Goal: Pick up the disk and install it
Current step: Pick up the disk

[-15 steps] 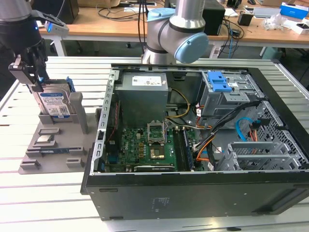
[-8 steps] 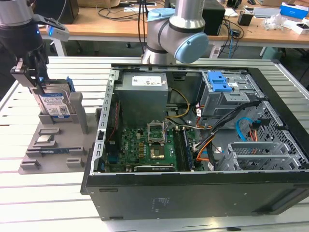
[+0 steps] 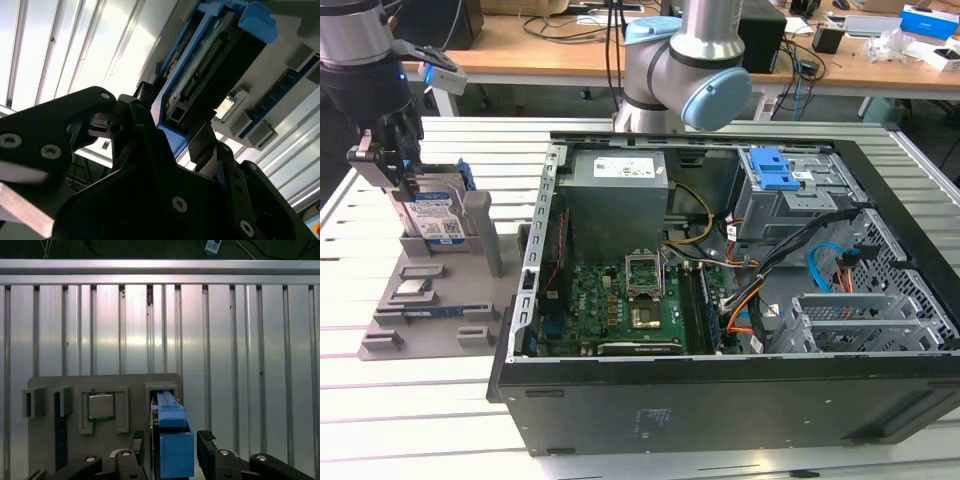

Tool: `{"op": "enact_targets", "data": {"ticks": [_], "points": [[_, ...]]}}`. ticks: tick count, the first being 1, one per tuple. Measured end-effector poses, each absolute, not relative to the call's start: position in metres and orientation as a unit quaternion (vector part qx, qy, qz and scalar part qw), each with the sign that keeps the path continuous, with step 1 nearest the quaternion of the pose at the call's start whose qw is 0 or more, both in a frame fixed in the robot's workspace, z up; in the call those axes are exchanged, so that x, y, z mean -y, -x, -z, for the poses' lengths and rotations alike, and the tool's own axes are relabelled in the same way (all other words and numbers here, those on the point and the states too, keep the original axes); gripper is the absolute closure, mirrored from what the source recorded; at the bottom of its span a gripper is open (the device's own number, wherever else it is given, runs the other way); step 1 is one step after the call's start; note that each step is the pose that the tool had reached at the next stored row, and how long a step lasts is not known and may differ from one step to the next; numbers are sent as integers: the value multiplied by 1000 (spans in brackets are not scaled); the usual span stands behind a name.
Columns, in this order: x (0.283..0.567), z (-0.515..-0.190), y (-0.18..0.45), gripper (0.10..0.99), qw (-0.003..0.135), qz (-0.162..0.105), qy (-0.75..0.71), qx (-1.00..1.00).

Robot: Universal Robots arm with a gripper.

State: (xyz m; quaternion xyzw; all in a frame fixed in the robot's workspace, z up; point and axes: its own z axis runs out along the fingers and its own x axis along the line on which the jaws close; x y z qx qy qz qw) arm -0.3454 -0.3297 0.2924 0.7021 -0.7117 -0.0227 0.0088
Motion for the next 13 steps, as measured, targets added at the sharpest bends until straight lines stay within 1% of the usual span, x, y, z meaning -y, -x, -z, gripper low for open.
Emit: {"op": "enact_targets", "data": {"ticks": [8,9,10,11,12,13], "points": [[330,-290,345,545,9,23,-702,712],[330,-290,345,627,9,23,-702,712],[330,-290,345,627,9,23,-702,712],[330,-289,345,690,9,23,-702,712],[330,-289,345,718,9,23,-702,712],[330,-289,345,718,9,23,-702,712]]}}
